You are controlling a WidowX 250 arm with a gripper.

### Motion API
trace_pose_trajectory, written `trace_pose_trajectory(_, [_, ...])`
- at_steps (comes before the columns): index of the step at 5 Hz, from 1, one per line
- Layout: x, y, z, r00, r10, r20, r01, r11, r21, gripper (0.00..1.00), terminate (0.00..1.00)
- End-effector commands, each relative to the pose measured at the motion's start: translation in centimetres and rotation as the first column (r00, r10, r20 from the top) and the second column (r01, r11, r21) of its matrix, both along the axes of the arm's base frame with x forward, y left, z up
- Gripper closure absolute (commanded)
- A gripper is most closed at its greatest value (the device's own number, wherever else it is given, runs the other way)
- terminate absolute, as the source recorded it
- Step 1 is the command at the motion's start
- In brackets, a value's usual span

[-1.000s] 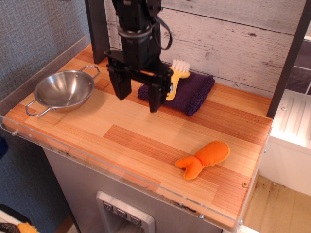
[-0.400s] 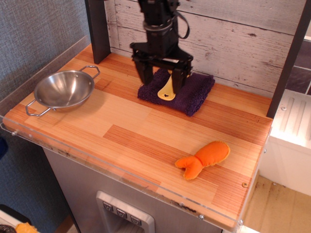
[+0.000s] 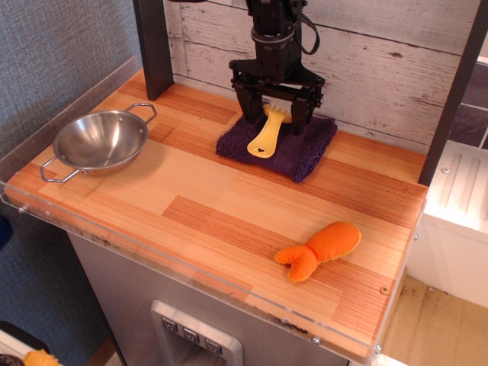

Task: Move the yellow brush and place it on the edge of the table.

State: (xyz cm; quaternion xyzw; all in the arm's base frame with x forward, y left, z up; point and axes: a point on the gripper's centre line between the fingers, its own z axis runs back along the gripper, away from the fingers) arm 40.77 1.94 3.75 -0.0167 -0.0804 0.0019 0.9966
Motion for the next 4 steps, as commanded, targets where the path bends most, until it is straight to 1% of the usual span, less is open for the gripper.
trace_pose_trajectory(1, [0.4,-0.8,0.3,1.000,-0.026,0.013,0.026,1.000,0.004,1.00,0.00])
trace_pose_trajectory(2, [0.1,-1.1,0.6,0.999,-0.041,0.012,0.041,0.999,0.008,1.00,0.00])
trace_pose_trajectory(3, [-0.7,-1.3,3.1,0.996,-0.050,0.070,0.049,0.999,0.013,1.00,0.00])
trace_pose_trajectory(4, [-3.3,-1.1,6.1,0.991,-0.045,0.122,0.046,0.999,-0.006,1.00,0.00])
